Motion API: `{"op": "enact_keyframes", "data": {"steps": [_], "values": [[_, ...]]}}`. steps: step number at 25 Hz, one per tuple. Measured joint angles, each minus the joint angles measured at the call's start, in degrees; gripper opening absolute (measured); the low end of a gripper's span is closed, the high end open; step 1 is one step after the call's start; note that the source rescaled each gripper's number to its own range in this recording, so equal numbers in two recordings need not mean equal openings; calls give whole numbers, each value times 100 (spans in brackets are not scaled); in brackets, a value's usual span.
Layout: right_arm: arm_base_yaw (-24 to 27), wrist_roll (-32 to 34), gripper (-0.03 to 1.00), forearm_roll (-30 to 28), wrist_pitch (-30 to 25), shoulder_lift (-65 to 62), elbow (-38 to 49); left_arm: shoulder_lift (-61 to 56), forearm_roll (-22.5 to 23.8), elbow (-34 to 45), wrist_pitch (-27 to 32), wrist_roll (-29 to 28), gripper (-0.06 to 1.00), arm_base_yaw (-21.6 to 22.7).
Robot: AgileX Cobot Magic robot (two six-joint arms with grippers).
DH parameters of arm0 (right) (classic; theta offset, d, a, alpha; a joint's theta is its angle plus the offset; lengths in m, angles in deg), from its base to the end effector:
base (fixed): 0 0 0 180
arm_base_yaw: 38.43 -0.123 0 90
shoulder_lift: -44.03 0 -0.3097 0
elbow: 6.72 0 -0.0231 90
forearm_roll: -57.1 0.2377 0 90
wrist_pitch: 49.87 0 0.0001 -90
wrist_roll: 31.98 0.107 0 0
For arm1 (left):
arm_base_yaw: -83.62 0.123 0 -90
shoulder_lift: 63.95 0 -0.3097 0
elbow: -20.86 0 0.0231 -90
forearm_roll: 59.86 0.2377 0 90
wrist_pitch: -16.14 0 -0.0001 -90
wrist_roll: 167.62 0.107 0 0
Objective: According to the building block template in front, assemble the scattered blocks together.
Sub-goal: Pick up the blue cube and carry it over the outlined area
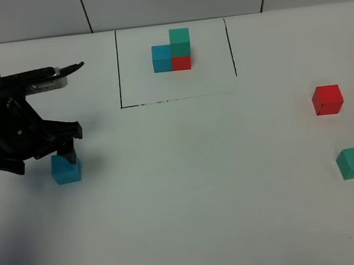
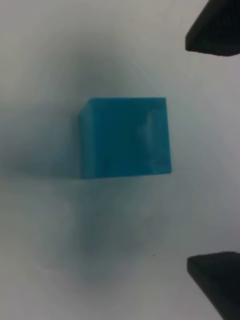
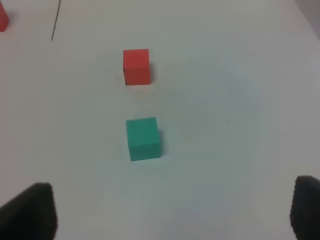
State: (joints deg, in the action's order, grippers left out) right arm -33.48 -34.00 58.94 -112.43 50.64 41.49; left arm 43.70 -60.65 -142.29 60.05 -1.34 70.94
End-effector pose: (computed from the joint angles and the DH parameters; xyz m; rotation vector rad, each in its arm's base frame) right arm -0.0313 0.0058 0.2652 0.0498 2.0478 -0.0374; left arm 0.3161 -0.0722 0.1977 -0.0399 2.9456 -0.0834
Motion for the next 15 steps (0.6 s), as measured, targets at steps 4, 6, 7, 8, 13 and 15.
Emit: {"op": "enact_keyframes", "data": {"steps": [4,6,7,8,13,15], "values": [[0,0,89,4,0,0,0,396,0,4,-219,-11,89,0],[0,0,88,4,0,0,0,561,-6,4,-333,-23,89,0],[0,0,88,4,0,0,0,644,-12,4,-397,-28,89,0],[0,0,88,4,0,0,0,718,-12,4,-458,-28,89,0],[0,0,87,4,0,0,0,894,-15,4,-643,-170,82,0],[0,0,86,4,0,0,0,905,-15,4,-684,-197,66,0]]}}
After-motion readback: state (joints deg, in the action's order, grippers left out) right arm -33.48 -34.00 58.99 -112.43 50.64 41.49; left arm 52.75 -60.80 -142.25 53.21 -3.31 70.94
